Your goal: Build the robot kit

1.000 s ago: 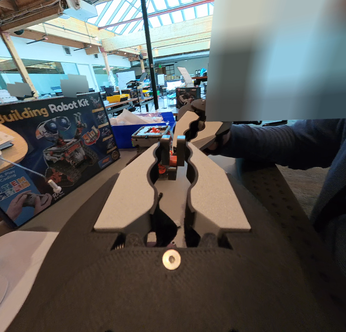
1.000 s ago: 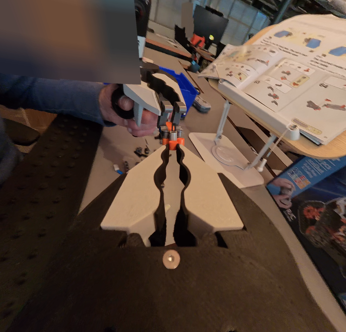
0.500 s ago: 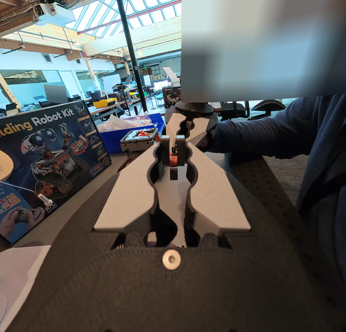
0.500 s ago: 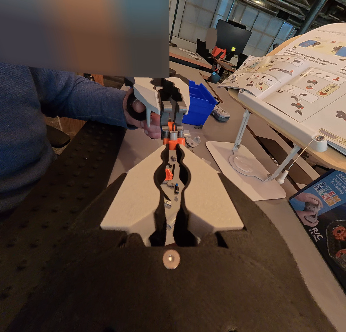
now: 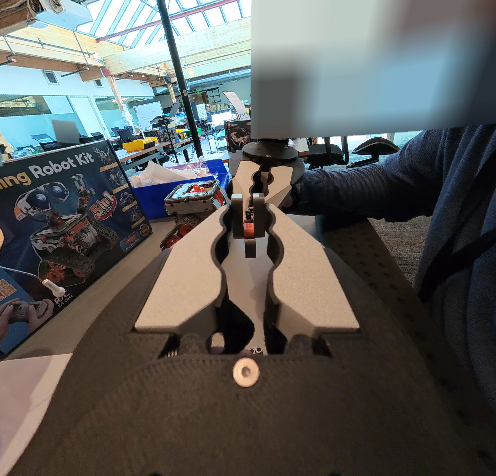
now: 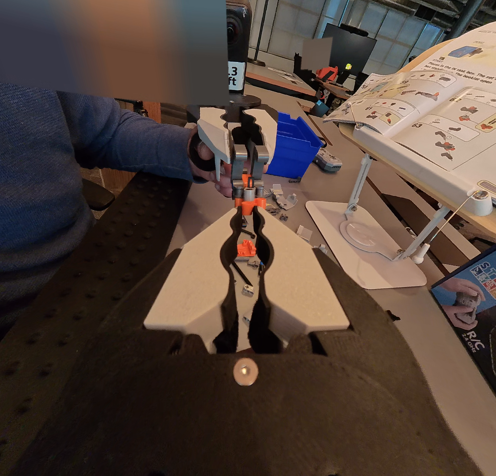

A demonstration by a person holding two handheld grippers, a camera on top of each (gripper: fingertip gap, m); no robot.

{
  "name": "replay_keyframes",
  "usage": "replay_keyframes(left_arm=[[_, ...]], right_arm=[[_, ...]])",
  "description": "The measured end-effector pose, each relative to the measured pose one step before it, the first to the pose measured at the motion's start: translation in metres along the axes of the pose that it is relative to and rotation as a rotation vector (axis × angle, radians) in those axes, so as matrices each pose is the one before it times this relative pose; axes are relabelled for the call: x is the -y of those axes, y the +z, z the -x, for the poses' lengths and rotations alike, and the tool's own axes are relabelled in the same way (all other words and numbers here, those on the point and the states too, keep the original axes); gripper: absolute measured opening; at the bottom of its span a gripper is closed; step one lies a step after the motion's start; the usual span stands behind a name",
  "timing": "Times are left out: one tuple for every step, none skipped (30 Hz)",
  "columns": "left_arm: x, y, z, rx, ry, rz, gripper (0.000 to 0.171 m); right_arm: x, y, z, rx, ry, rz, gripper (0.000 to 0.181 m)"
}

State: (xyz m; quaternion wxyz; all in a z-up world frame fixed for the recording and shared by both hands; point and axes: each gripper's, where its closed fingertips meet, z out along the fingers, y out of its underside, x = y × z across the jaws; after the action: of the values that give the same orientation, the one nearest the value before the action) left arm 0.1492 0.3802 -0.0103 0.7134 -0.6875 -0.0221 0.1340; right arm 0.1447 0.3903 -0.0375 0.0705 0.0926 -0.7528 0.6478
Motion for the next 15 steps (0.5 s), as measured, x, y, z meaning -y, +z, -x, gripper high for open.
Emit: replay_keyframes(left_arm=[[-0.00016,0.00022,0.00001,-0.0002,-0.0013,0.00019,0.022],[-0.00037,0.00006,0.00047,0.0021,0.0005,0.001,0.022],[-0.00029,0.00003,0.00057,0.0023,-0.0002,0.00029,0.022],[-0.0001,-0.00008,0.00025,-0.0003,-0.0018,-0.00045,0.022],[-0.00003,0.00009,-0.00014,-0.0014,-0.0016,-0.00074,0.022],[-0.00022,0.00003,0.00013,0.0011,0.0002,0.00085,0.022],[-0.00041,0.00009,0.00053,0.0026,0.0005,0.002,0.022],[-0.00027,-0.00006,0.0004,0.0022,0.0002,0.00114,0.022],[0.00013,-0.00007,0.00059,0.0029,-0.0007,-0.00113,0.022],[-0.00025,-0.00003,0.00109,0.0049,-0.0012,0.00051,0.022],[-0.00068,0.00001,0.00097,0.0046,0.0002,0.0023,0.022],[-0.00067,-0.00002,0.00088,0.0029,-0.0007,0.00204,0.022],[-0.0007,-0.00002,0.00044,0.0001,-0.0044,0.00132,0.022],[-0.00046,0.00002,0.00033,-0.0007,-0.0033,0.00047,0.022],[-0.00057,0.00011,0.00049,0.0025,0.0005,0.00173,0.022]], right_arm=[[-0.00005,-0.00012,-0.00001,0.0009,0.0004,-0.0009,0.005],[-0.00031,-0.00016,-0.00037,-0.0016,0.0003,0.0011,0.005],[-0.00024,0.00005,-0.00047,-0.0024,0.0005,0.0008,0.005],[-0.00016,-0.00001,-0.00031,-0.0012,-0.001,0.0003,0.006],[-0.00004,-0.00003,0.00026,0.0015,-0.0007,0.0004,0.006],[-0.00021,0.00006,-0.00011,-0.0003,0.0002,0.0008,0.006],[-0.00023,-0.00005,-0.00034,-0.0024,-0.0005,0.0009,0.006],[-0.00017,-0.00018,-0.00065,-0.0037,-0.0018,0.0011,0.006],[0.00033,-0.00017,-0.0006,-0.0038,-0.0009,-0.002,0.006],[0.00026,-0.00008,-0.00098,-0.0054,0.0011,-0.0019,0.006],[-0.00033,0.00004,-0.00107,-0.0051,0.0001,0.0011,0.006],[-0.00044,0.0,-0.00086,-0.0049,-0.0016,0.0017,0.006],[-0.00021,-0.00006,-0.00048,-0.0035,-0.0016,0.001,0.006],[-0.00027,-0.00014,-0.00025,-0.0014,-0.0009,0.0019,0.006],[-0.00035,-0.00006,-0.00053,-0.0027,0.0006,0.0023,0.006]])
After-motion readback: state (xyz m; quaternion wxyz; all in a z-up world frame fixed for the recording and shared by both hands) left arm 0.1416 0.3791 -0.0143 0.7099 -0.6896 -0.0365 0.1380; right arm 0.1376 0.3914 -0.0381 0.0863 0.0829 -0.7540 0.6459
